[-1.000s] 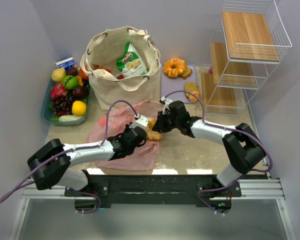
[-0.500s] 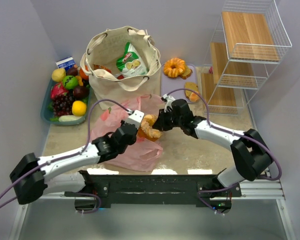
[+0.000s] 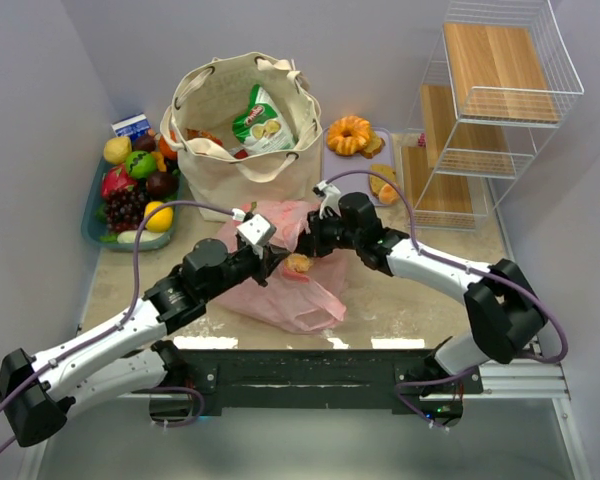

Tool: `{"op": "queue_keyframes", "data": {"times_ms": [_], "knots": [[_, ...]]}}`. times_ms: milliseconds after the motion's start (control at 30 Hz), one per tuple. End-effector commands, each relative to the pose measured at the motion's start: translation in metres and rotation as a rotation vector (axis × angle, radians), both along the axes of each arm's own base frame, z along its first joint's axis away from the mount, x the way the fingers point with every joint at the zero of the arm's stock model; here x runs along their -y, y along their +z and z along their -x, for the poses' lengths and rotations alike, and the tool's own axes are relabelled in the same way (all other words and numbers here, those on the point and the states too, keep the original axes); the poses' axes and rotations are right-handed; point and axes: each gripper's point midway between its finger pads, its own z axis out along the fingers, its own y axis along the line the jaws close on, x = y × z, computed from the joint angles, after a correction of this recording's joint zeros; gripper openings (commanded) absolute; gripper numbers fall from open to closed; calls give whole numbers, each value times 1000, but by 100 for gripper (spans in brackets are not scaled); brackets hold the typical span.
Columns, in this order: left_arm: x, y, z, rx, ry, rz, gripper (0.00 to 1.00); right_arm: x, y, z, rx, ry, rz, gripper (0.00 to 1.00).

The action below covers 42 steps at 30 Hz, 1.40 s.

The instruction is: Place the mixed food into the grocery bags and tie them

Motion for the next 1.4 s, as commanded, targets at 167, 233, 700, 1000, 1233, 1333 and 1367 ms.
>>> {"op": "queue_keyframes", "data": {"times_ms": [167,233,700,1000,1233,1333,1367], "knots": [[53,72,52,22,-400,345,0,-7,-2,-37,59,-175,-81,0],[54,81,59,28,-439,387,0,5,-9,-48,67,-260,-32,0],[0,29,1,-61,-164,287,0,117,-37,-43,116,-574,409,0],[3,30,9,-38,-257,297,0,90,20,-17,204,-363,239,0],[17,25,32,-98,-422,384,0,35,42,-7,217,-118,49,0],[18,18,35,-105,-437,397,0,14,22,-8,179,-18,48,0],[17,13,35,-113,-432,396,0,10,16,-8,165,-5,47,0]]}}
